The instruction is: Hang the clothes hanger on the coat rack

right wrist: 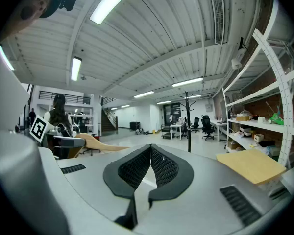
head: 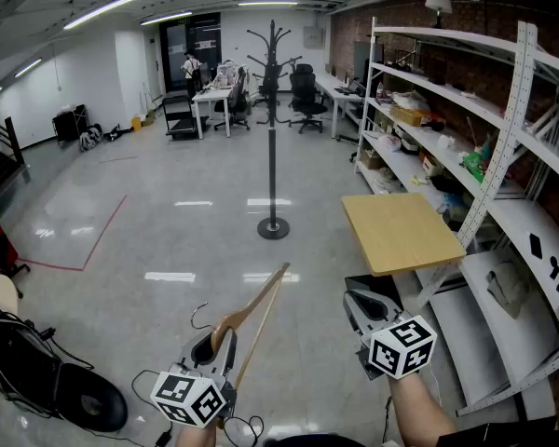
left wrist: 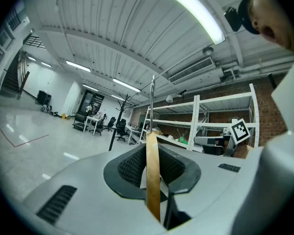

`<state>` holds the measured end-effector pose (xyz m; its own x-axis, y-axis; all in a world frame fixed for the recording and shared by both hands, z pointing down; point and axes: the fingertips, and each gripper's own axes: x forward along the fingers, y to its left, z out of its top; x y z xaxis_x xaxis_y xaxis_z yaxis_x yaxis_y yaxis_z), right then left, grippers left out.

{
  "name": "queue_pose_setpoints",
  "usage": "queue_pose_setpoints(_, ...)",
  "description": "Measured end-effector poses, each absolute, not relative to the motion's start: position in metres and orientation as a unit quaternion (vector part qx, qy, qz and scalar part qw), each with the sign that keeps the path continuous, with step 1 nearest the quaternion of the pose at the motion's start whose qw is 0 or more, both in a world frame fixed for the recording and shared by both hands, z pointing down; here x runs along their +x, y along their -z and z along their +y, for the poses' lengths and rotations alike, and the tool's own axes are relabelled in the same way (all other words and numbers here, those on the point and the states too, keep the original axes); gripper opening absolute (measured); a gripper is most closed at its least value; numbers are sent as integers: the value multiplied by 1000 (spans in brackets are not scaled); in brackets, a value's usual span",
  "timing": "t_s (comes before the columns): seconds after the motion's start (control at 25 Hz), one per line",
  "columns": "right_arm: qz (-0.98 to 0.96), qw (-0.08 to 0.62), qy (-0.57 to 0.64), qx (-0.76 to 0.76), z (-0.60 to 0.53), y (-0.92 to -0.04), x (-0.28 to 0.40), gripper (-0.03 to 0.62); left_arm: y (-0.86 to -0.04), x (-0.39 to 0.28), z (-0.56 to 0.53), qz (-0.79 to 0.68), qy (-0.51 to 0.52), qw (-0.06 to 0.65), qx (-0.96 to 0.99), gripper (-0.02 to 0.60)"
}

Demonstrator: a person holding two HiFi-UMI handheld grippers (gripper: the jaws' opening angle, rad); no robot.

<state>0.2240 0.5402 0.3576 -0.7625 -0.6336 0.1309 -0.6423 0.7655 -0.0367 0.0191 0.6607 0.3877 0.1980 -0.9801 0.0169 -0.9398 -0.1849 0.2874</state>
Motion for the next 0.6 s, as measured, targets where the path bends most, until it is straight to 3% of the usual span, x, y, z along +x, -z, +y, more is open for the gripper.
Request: queue_pose_setpoints(0.6, -939, 54, -47, 337, 488, -370, 189, 6, -405, -14, 603, -626, 72, 125, 767, 54)
